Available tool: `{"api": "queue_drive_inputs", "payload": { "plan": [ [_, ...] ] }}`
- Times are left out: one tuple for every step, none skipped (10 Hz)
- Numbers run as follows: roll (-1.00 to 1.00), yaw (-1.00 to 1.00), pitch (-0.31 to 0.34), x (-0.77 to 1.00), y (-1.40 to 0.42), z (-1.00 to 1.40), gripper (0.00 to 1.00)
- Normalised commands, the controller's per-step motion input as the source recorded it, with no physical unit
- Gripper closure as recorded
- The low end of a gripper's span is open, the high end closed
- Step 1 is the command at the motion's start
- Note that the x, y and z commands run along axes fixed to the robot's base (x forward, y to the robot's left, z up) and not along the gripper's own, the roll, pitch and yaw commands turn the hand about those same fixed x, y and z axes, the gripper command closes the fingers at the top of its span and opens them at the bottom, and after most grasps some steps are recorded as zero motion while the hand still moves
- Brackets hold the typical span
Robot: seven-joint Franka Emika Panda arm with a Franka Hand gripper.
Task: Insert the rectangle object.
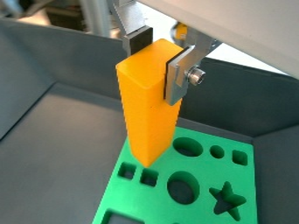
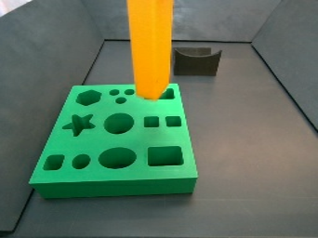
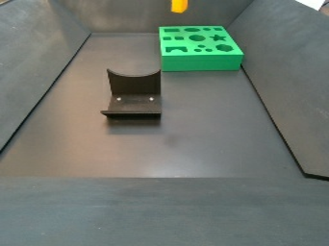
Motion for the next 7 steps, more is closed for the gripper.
{"api": "queue_drive_inputs", "payload": {
  "plan": [
    [0.0,-0.75,0.0,0.0,-0.48,-0.29,1.0],
    [0.0,-0.74,0.0,0.0,-0.5,-0.22,1.0],
    [0.0,-0.77,0.0,0.0,-0.49,-0.25,1.0],
    [0.01,-0.82,0.0,0.0,-0.43,-0.29,1.0],
    [0.04,-0.87,0.0,0.0,-0.32,-0.26,1.0],
    [0.12,-0.94,0.004,0.0,-0.11,-0.24,1.0],
    [0.16,-0.97,0.046,-0.09,-0.01,-0.15,1.0]
  ]
}}
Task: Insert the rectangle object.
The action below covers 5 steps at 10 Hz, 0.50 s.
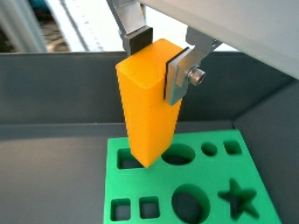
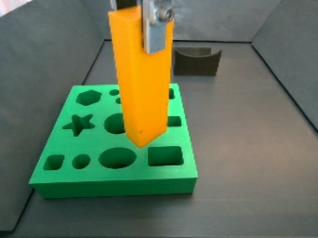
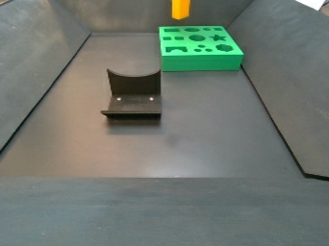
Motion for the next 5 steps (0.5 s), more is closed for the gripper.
{"api": "queue_drive_inputs", "payload": {
  "plan": [
    [0.17,-0.93,0.097,-0.13,-0.02,-0.12,1.0],
    [0.16,-0.93,0.09,-0.13,-0.04,-0.07,1.0],
    [0.16,-0.95,0.069,-0.12,-0.03,-0.09,1.0],
    [0.17,-0.94,0.056,-0.09,-0.02,-0.11,1.0],
    [0.17,-0.85,0.039,0.0,-0.03,-0.09,1.0]
  ]
}}
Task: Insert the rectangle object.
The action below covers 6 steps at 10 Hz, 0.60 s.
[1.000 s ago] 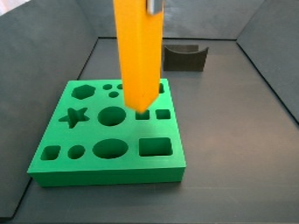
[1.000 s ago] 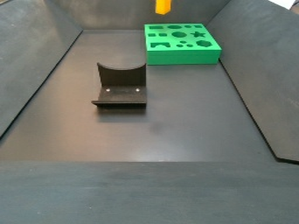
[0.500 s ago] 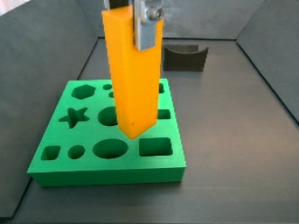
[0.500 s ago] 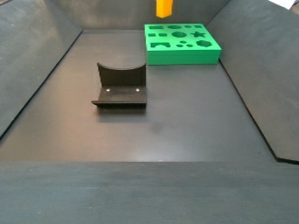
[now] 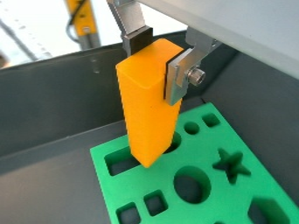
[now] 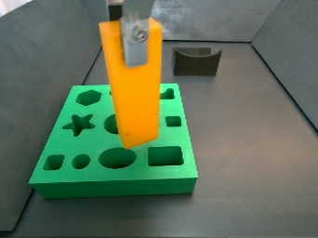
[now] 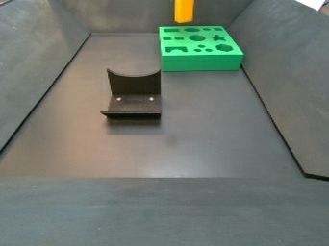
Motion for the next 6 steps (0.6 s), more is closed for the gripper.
{"api": "queue_drive_inputs", "payload": {
  "plan": [
    [0.2,-0.63,0.056,0.17,-0.11,-0.11,1.0],
    [0.21,-0.37,0.106,0.41,-0.25,-0.06,1.0],
    [0.24,-0.19,0.164,0.52,-0.34,-0.05,1.0],
    [0.24,-0.14,0.18,0.57,-0.36,-0.04,1.0],
    [0.28,-0.06,0.201,0.63,-0.36,-0.11,1.0],
    [0.29,-0.18,0.189,0.49,-0.32,-0.16,1.0]
  ]
}}
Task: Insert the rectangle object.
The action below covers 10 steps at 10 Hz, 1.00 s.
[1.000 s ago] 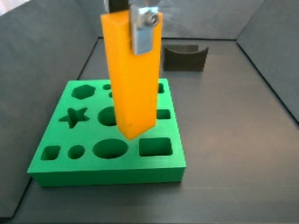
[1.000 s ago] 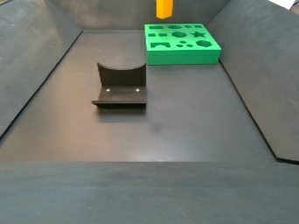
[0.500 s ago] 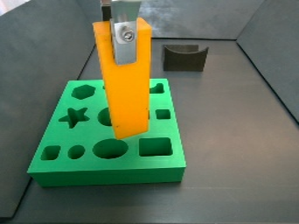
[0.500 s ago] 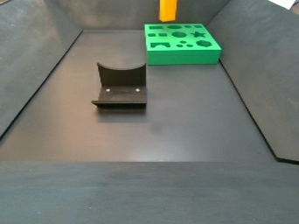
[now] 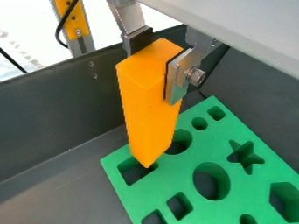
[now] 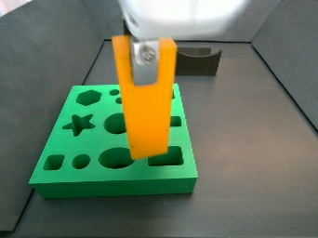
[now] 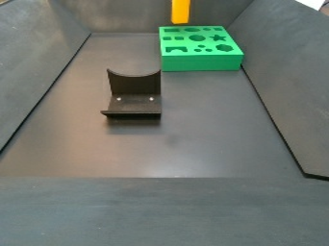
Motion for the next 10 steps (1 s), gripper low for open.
{"api": "queue_drive_inputs", "payload": {
  "plan": [
    [0.25,-0.45,0.157,0.21,-0.21,-0.07,1.0],
    [0.19,-0.67,0.1,0.03,-0.1,0.0,1.0],
    [0.15,-0.64,0.076,0.11,-0.13,0.0,1.0],
    [0.1,-0.53,0.119,0.27,0.0,0.0,1.0],
    [0.0,-0.29,0.143,0.32,0.12,0.0,1.0],
    [-0.04,-0.12,0.139,0.37,0.09,-0.03,1.0],
    [-0.04,0.0,0.106,0.36,0.07,-0.09,1.0],
    [-0.04,0.0,0.087,0.29,0.02,-0.11,1.0],
    [-0.1,0.0,0.07,0.17,0.07,-0.09,1.0],
    [-0.1,-0.13,0.05,0.0,0.25,-0.11,1.0]
  ]
}}
